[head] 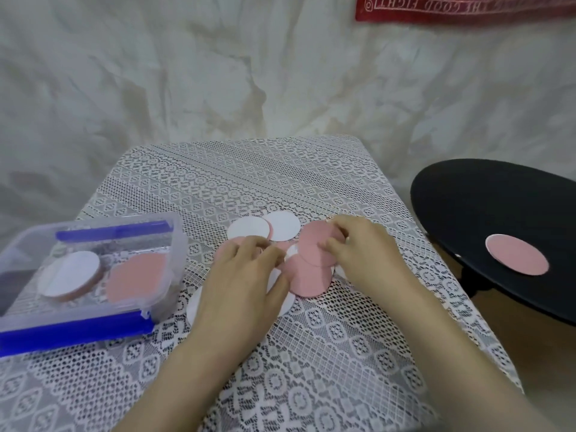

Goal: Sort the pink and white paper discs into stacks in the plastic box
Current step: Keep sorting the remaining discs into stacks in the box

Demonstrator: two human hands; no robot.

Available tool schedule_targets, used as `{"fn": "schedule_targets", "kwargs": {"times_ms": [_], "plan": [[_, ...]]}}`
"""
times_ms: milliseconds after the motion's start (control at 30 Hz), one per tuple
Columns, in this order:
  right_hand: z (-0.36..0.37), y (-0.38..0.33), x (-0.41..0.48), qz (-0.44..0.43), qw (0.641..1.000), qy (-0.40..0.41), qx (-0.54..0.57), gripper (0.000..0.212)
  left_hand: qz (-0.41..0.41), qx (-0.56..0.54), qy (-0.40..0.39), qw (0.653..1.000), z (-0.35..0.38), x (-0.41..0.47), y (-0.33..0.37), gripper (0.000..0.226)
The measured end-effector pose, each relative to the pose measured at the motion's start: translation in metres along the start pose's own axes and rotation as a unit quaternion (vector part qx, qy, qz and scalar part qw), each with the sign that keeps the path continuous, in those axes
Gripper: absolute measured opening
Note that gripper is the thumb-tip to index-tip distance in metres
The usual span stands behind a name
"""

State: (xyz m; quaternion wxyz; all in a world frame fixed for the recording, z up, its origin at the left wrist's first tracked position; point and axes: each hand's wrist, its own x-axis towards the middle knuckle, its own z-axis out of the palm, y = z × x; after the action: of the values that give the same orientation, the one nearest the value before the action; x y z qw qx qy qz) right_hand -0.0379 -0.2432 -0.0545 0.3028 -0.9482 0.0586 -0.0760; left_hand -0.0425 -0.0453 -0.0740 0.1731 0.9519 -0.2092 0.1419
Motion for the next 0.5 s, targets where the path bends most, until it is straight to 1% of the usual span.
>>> {"fn": "schedule_targets", "kwargs": {"times_ms": [67,133,167,233,300,367,467,500], "plan": [[-0.003,0.003,-0.004,-0.001,0.999,0.038,0.018,0.028,-0.006,-0.02,-0.005,1.0,-0.003,-0.005,0.0,0.032],[-0.008,0.005,-0.01,-0.01,0.996,0.035,0.086,0.029,-0.012,-0.041,-0.007,0.999,-0.009,-0.01,0.0,0.034],[-0.01,0.004,-0.015,-0.021,0.992,0.017,0.126,0.029,-0.011,-0.042,-0.005,0.999,-0.012,-0.012,0.0,0.034],[-0.01,0.0,-0.025,-0.041,0.983,-0.037,0.173,0.025,0.002,-0.043,-0.004,0.999,-0.017,-0.015,0.003,0.032],[-0.005,-0.004,-0.034,-0.052,0.975,-0.085,0.197,0.021,0.006,-0.074,-0.005,0.997,-0.021,-0.018,0.006,0.022],[-0.003,-0.006,-0.039,-0.06,0.967,-0.118,0.216,0.016,-0.015,-0.135,-0.01,0.991,-0.024,-0.02,0.007,0.014],[-0.002,-0.012,-0.04,-0.073,0.951,-0.173,0.245,0.013,-0.059,-0.245,-0.012,0.968,-0.026,-0.022,0.002,0.012],[-0.002,-0.015,-0.039,-0.072,0.946,-0.182,0.258,0.015,-0.07,-0.266,-0.014,0.961,-0.027,-0.022,0.001,0.011]]}}
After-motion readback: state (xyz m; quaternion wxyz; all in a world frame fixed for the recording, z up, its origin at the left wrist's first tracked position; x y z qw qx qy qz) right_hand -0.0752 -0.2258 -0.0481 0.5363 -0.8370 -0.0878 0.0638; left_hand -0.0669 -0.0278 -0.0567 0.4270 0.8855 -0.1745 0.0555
